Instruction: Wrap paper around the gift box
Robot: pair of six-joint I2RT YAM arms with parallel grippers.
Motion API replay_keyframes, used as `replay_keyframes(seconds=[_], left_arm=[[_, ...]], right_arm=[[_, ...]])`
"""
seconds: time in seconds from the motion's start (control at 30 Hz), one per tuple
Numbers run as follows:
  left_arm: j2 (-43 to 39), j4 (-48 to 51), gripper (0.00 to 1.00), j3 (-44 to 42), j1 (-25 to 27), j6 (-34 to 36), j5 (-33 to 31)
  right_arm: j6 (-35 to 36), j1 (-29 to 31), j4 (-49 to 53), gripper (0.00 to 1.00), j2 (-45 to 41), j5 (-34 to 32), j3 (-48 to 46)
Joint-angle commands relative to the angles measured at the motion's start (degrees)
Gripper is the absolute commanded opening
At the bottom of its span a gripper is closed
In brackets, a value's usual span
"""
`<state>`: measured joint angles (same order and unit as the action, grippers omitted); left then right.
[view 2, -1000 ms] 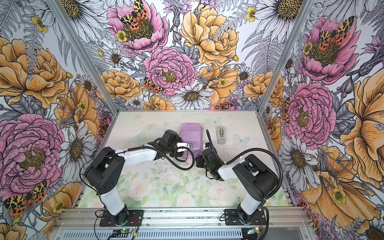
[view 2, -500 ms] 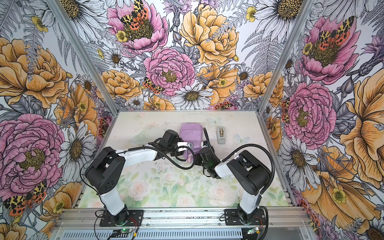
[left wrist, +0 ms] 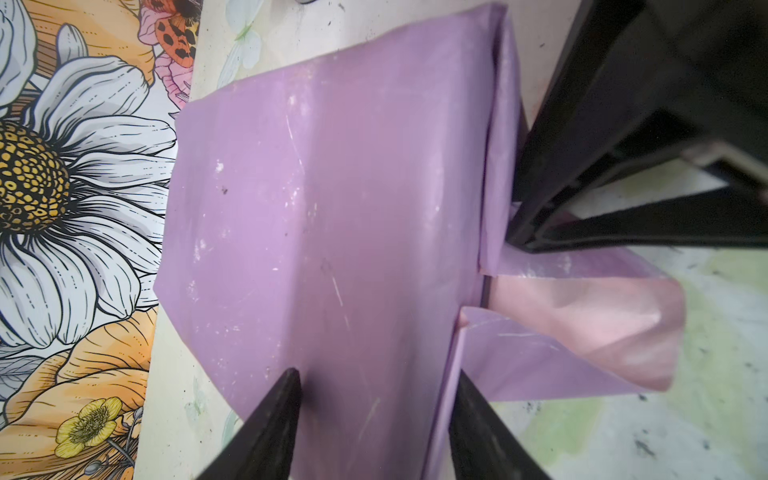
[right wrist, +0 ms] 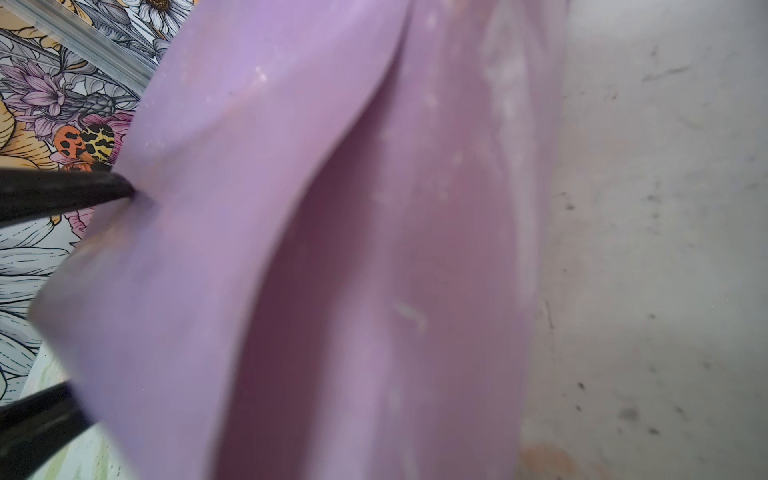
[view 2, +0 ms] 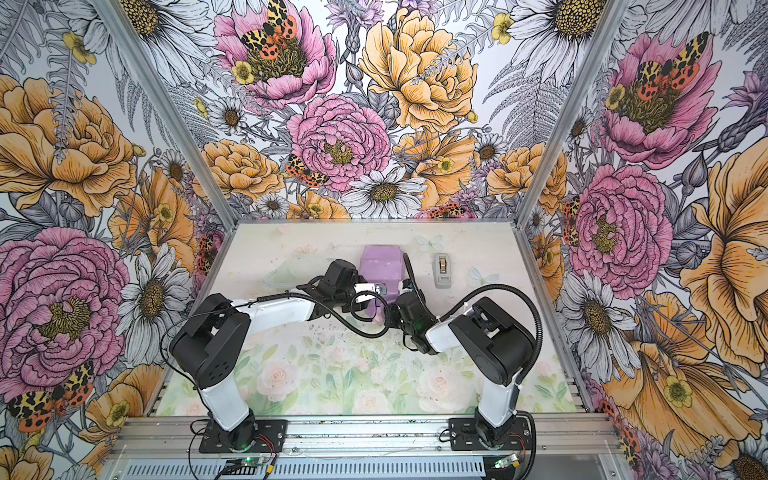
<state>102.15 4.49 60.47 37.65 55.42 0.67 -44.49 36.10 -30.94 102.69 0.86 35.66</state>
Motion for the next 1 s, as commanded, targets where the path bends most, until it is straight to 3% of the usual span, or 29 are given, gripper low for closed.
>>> replay_keyframes(seconds=[0.0,0.2,0.97], left_arm=[[1.38,0.92,0.56,-0.36,0.36,-1.45,1.62],[1.54,1.13,0.56,-0.27,0.41,-1.54,1.60],[1.59,1.15,0.56,-0.17,0.49,-2.42,1.88]], right_arm=[[1.33,0.64,0.04,0.22,-2.39,0.26,-0.38],[2.38,0.64,1.75,0.13,-4.19,0.35,0.22],[0.59,0.73,0.88,0.10,4.29,0.45,3.04]])
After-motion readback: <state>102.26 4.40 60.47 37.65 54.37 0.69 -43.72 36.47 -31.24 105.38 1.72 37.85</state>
